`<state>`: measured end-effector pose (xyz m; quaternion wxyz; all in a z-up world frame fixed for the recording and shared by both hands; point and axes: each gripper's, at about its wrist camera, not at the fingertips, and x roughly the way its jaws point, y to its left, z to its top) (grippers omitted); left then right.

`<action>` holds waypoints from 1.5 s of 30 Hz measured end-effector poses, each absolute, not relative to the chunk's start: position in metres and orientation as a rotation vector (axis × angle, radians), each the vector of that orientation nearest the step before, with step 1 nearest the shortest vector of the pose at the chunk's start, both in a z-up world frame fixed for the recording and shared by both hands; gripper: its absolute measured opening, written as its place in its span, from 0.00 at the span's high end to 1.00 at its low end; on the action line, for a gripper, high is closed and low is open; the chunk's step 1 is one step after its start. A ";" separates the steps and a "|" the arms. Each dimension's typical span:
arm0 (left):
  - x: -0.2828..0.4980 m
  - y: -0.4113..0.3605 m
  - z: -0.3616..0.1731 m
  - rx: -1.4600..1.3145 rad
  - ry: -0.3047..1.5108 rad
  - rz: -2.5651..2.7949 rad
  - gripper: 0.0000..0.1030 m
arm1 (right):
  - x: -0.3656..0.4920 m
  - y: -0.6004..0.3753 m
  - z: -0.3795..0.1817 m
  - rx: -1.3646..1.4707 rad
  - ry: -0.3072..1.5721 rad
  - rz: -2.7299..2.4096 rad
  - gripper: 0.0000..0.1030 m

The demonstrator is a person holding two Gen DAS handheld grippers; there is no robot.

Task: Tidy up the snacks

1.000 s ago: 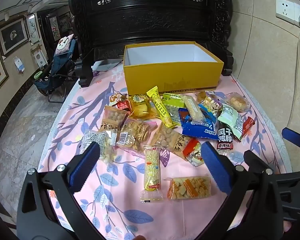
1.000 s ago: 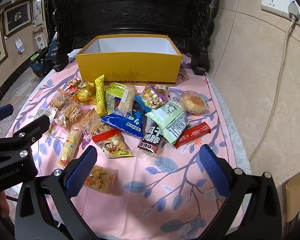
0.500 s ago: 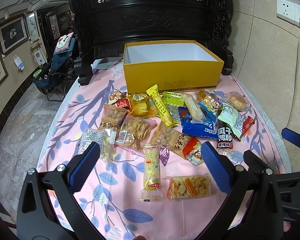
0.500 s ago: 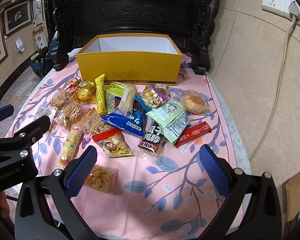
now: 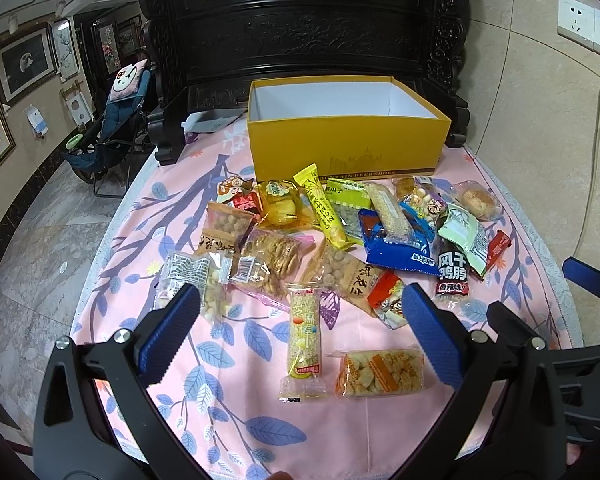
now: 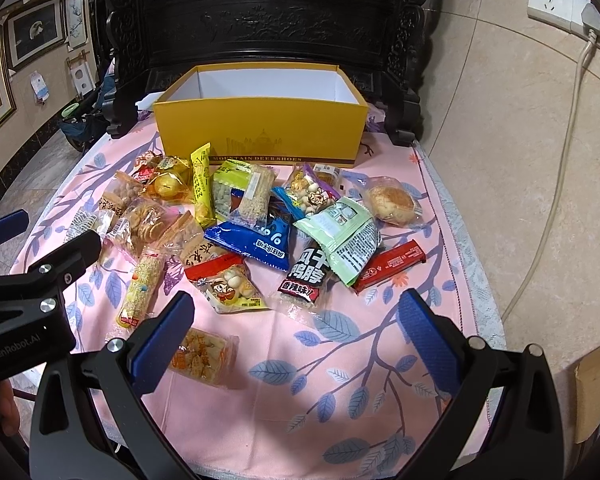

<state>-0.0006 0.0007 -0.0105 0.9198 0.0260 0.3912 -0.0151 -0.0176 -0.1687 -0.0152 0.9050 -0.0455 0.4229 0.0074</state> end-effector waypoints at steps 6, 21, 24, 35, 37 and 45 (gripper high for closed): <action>0.000 0.002 -0.013 0.047 0.810 -0.033 0.02 | -0.017 -0.167 -0.018 -0.097 0.882 0.016 0.01; 0.001 0.002 -0.013 0.046 0.813 -0.033 0.02 | -0.017 -0.167 -0.018 -0.097 0.884 0.016 0.01; 0.001 0.002 -0.014 0.046 0.813 -0.033 0.02 | -0.017 -0.167 -0.019 -0.096 0.885 0.016 0.01; 0.001 0.002 -0.013 0.045 0.815 -0.033 0.02 | -0.017 -0.167 -0.018 -0.096 0.887 0.017 0.01; 0.001 0.002 -0.013 0.045 0.815 -0.033 0.02 | -0.017 -0.167 -0.019 -0.097 0.887 0.017 0.01; 0.001 0.003 -0.016 0.045 0.818 -0.036 0.02 | -0.017 -0.167 -0.019 -0.096 0.888 0.016 0.01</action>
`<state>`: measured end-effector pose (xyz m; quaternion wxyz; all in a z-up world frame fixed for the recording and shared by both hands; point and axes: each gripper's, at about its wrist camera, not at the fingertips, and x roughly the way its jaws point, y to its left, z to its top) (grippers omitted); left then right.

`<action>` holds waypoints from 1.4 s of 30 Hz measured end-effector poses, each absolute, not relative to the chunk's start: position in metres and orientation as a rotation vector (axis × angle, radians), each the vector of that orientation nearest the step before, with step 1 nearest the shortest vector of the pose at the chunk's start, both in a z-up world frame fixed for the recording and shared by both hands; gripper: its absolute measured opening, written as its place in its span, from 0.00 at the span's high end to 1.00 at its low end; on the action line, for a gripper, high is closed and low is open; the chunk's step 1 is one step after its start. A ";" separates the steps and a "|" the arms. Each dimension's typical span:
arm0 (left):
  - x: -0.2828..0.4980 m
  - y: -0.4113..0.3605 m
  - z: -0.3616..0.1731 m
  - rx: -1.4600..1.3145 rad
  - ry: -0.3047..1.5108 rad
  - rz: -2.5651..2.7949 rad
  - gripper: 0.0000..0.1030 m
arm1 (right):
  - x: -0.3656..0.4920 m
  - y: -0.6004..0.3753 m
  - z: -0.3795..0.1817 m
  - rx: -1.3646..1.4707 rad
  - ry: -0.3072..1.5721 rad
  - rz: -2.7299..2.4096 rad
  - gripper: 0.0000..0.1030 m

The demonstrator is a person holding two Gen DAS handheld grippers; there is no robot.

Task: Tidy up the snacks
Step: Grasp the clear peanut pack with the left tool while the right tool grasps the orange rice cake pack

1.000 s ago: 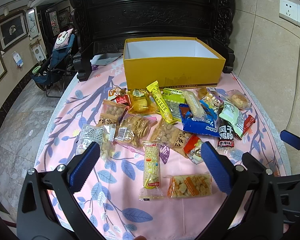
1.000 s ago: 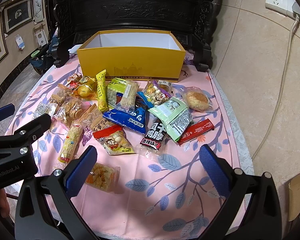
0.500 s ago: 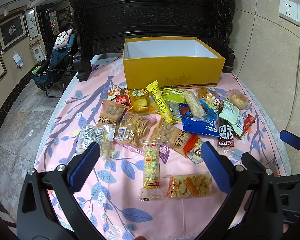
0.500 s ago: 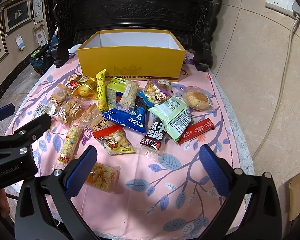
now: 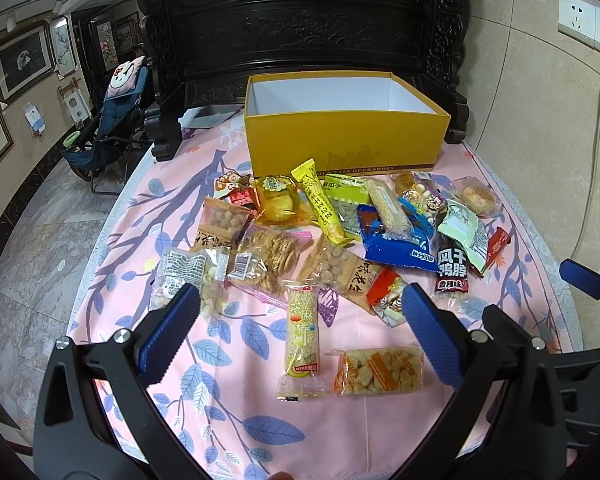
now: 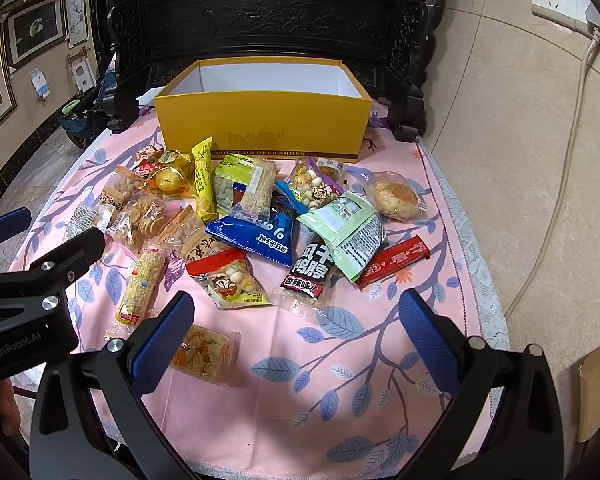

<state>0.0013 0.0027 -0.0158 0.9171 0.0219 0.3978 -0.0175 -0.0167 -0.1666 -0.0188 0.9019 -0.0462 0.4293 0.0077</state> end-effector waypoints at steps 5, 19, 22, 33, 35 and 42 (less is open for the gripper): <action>0.001 0.003 -0.016 0.044 0.819 -0.035 0.02 | -0.017 -0.166 -0.020 -0.098 0.890 0.018 0.01; 0.005 0.057 -0.053 -0.031 0.904 0.075 0.02 | -0.015 -0.129 -0.063 -0.204 1.009 0.244 0.01; 0.001 0.078 -0.062 -0.053 0.927 0.114 0.02 | -0.014 -0.108 -0.079 -0.237 1.041 0.382 0.01; -0.014 0.130 -0.073 -0.098 0.956 0.207 0.02 | 0.006 -0.071 -0.143 -0.399 1.096 0.622 0.01; -0.015 0.135 -0.073 -0.116 0.961 0.204 0.02 | 0.004 -0.077 -0.140 -0.375 1.068 0.610 0.11; 0.005 0.130 -0.070 -0.124 0.968 0.160 0.02 | 0.004 -0.124 -0.125 -0.201 1.086 0.580 0.55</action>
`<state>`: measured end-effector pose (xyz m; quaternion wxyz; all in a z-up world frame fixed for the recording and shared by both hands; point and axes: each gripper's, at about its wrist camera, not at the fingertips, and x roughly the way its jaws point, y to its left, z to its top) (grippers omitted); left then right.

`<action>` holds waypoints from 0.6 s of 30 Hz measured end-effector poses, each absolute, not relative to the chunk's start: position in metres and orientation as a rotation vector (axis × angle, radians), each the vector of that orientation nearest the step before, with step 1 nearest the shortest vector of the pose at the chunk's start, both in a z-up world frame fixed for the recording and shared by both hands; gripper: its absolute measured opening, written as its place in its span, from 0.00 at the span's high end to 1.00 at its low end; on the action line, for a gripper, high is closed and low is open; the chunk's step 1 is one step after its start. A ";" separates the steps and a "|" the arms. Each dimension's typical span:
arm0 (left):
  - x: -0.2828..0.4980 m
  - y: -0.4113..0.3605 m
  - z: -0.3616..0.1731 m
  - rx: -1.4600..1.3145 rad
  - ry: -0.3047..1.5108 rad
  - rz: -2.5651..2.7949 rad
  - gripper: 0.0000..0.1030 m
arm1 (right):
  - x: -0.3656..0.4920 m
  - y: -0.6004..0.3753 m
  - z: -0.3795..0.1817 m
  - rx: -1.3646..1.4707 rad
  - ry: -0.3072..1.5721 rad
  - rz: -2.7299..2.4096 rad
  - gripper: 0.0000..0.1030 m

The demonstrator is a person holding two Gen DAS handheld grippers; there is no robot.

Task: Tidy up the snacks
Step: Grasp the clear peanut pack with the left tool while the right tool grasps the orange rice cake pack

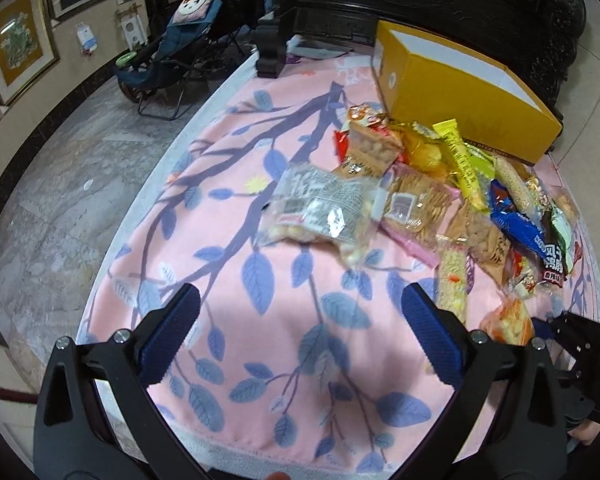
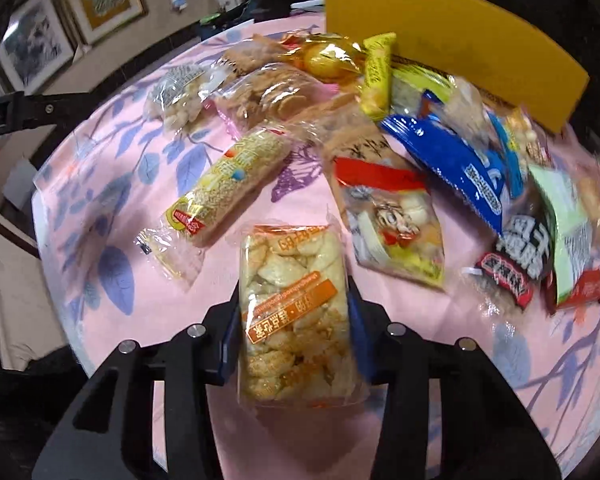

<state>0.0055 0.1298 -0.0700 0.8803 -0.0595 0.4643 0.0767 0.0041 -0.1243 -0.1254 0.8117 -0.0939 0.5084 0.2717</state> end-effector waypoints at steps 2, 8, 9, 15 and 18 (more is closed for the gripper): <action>0.018 0.121 -0.071 -0.063 0.959 0.163 0.02 | -0.002 -0.129 -0.125 -0.202 1.086 0.567 0.55; 0.068 0.113 -0.105 0.043 0.985 0.190 0.02 | -0.008 -0.135 -0.128 -0.123 1.086 0.562 0.55; 0.074 0.113 -0.111 0.065 0.989 0.197 0.02 | -0.008 -0.136 -0.128 -0.105 1.089 0.563 0.55; 0.108 0.131 -0.151 -0.022 1.045 0.143 0.02 | -0.001 -0.142 -0.128 -0.035 1.100 0.565 0.54; 0.107 0.139 -0.157 -0.081 1.018 0.126 0.02 | 0.001 -0.142 -0.128 -0.013 1.098 0.560 0.54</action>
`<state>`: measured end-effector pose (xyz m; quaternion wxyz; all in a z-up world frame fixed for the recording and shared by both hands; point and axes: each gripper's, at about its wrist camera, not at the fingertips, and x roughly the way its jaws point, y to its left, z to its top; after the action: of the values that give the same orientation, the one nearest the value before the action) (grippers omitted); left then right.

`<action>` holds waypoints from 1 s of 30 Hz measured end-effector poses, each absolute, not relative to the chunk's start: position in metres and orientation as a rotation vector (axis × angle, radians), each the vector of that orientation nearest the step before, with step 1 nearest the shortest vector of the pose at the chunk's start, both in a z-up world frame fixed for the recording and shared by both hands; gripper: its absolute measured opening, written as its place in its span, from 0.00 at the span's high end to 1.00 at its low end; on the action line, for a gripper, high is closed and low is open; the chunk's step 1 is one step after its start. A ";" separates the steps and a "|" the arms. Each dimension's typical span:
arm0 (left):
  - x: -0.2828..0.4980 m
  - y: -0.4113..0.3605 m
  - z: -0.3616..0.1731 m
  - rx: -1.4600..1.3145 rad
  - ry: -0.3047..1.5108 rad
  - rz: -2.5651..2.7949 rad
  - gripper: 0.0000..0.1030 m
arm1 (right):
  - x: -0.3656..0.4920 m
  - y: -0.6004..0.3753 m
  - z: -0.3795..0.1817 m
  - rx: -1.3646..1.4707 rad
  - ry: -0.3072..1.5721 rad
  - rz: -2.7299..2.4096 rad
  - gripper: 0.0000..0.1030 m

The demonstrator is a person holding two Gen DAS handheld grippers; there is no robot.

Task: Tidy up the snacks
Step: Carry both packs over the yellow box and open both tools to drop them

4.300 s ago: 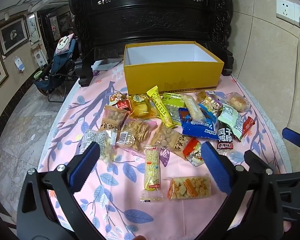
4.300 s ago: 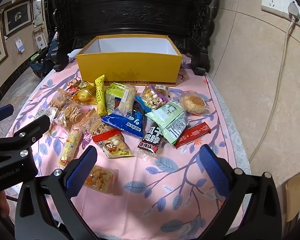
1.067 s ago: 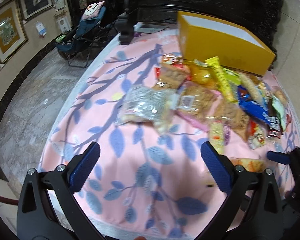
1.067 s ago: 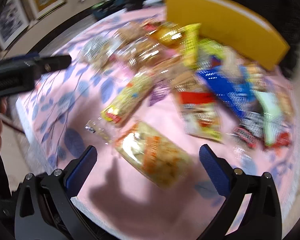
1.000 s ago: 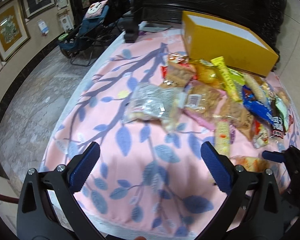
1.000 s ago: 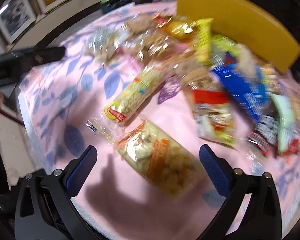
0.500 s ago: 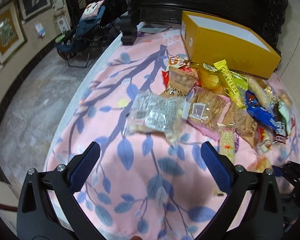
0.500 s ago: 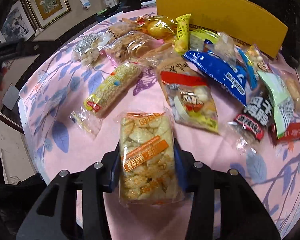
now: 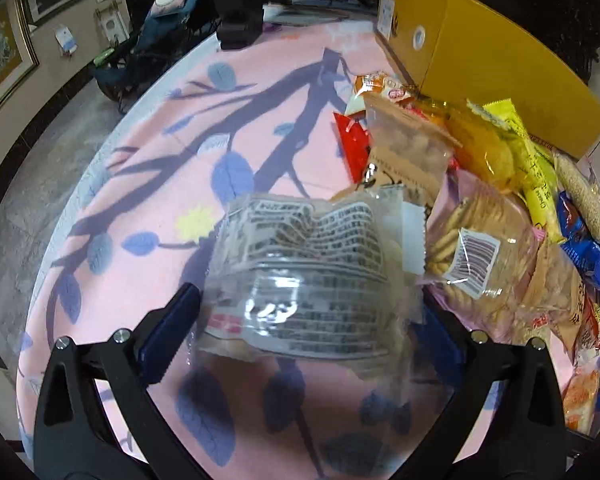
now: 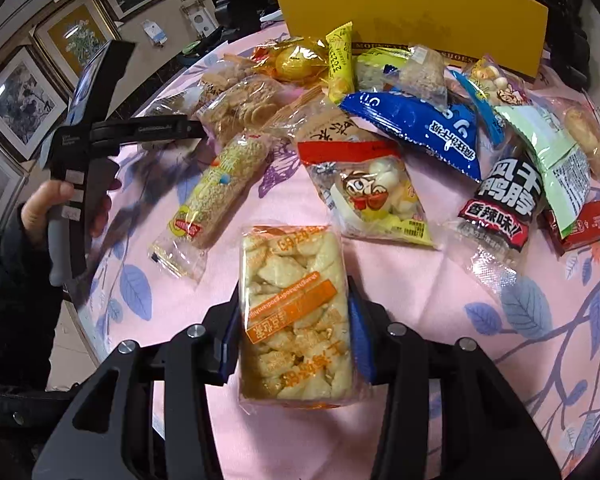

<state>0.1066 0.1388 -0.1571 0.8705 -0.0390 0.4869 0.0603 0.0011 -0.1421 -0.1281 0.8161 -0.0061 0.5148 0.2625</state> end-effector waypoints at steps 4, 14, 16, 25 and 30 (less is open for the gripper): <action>0.103 0.132 -0.154 -0.062 0.986 0.107 0.17 | 0.002 -0.134 -0.128 -0.039 1.076 0.531 0.54; 0.071 0.111 -0.131 -0.026 0.898 0.052 0.66 | -0.018 -0.125 -0.106 -0.077 0.981 0.472 0.55; 0.056 0.109 -0.122 -0.050 0.878 0.030 0.66 | -0.021 -0.125 -0.102 -0.075 0.973 0.470 0.55; 0.033 0.061 -0.059 -0.068 0.826 -0.124 0.66 | -0.006 -0.137 -0.072 -0.100 0.928 0.448 0.55; 0.084 0.026 -0.008 0.015 0.751 -0.123 0.65 | 0.063 -0.163 -0.024 -0.043 0.866 0.378 0.55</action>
<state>0.0840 0.0255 -0.0084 0.9284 0.0074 0.3667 -0.0601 0.0627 -0.1632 -0.0239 0.8902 -0.0208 0.4172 0.1820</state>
